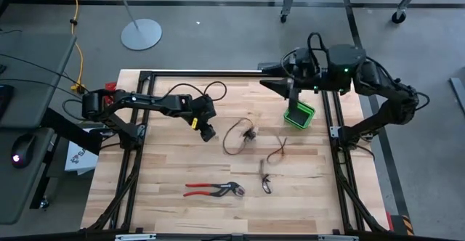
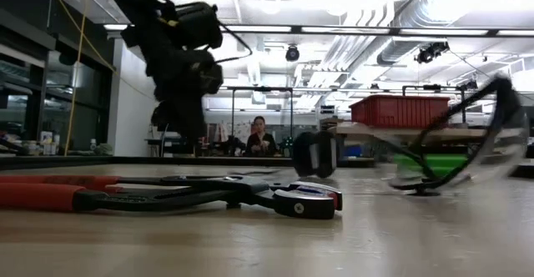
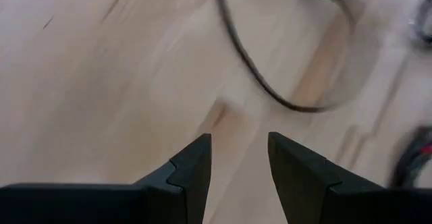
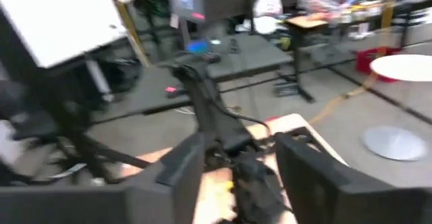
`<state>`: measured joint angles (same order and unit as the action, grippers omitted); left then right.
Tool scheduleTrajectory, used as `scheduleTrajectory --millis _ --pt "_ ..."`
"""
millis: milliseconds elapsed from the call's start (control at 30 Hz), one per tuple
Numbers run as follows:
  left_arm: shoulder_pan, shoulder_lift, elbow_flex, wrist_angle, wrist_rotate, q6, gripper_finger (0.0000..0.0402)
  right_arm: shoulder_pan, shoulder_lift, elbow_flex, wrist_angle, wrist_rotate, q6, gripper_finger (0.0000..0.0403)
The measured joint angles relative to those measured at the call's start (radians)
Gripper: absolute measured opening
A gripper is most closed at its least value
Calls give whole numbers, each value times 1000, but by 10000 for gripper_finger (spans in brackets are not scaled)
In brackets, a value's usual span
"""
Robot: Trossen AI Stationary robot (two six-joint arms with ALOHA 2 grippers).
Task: Coil cords
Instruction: Coil the black wire on the black spool
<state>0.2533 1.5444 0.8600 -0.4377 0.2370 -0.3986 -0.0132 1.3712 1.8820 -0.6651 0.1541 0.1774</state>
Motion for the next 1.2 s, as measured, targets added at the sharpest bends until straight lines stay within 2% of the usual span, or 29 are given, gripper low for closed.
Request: scheduleTrajectory --millis 100,233,433,567,700,900,1067,1200 --pt "5 0 -2 -79 -15 62 141 6 -4 2 -65 88 -28 226" --pt "3 0 -36 -78 -37 56 141 7 -4 47 -260 133 28 232" --pt "-33 0 -36 211 52 -40 141 8 -5 68 -663 215 138 231" --pt "-89 24 79 265 -61 52 141 7 4 67 -863 244 200 231" --pt "-113 137 218 250 -85 120 141 8 3 67 -880 272 208 231" --pt "-108 342 391 224 -39 51 141 8 2 67 -879 310 211 231" --pt "-109 411 450 232 -25 -31 141 7 3 67 -879 313 225 231" --pt "-116 415 454 231 -17 -43 141 7 3 67 -879 312 206 231"
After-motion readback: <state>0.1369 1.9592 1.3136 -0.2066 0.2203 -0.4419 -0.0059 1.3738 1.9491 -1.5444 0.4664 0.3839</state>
